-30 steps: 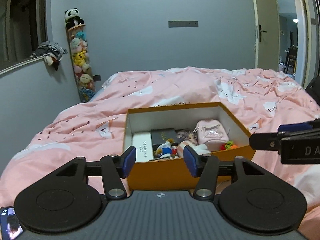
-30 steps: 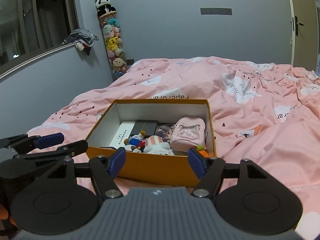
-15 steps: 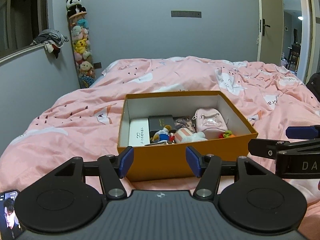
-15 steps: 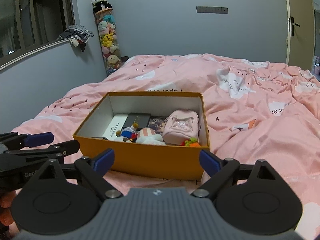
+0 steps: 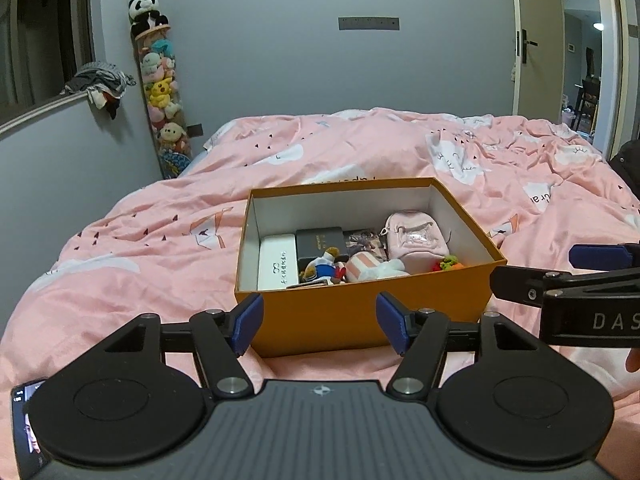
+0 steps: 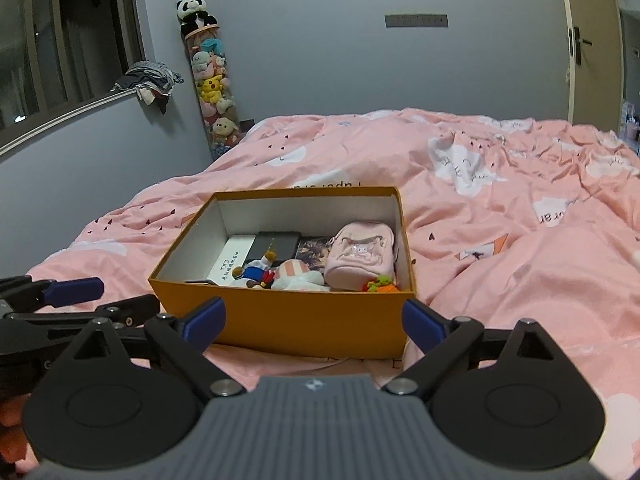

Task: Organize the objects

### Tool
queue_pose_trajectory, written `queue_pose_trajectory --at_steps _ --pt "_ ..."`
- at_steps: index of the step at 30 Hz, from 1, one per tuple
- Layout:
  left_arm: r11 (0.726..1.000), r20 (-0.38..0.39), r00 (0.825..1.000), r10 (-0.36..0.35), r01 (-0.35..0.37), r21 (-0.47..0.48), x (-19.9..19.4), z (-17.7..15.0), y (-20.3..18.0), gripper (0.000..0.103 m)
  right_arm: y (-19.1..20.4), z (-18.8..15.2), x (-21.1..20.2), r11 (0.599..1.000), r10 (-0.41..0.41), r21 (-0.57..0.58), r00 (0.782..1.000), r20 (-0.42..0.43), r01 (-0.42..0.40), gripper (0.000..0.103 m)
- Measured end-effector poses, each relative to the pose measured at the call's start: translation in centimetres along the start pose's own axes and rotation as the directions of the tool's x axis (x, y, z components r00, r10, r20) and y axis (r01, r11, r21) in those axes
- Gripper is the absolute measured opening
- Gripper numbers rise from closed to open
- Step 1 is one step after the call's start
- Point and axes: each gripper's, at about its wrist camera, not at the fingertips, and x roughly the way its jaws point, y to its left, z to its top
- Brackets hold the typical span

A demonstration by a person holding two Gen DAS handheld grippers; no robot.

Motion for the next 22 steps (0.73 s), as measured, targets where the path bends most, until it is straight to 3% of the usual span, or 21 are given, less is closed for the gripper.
queue_pose_trajectory --at_steps 22 --pt "0.999 0.0 1.0 -0.005 0.005 -0.043 -0.24 0.16 0.95 0.074 0.6 -0.28 -0.1 1.0 -0.026 0.011 0.999 -0.04 0.026 0.097"
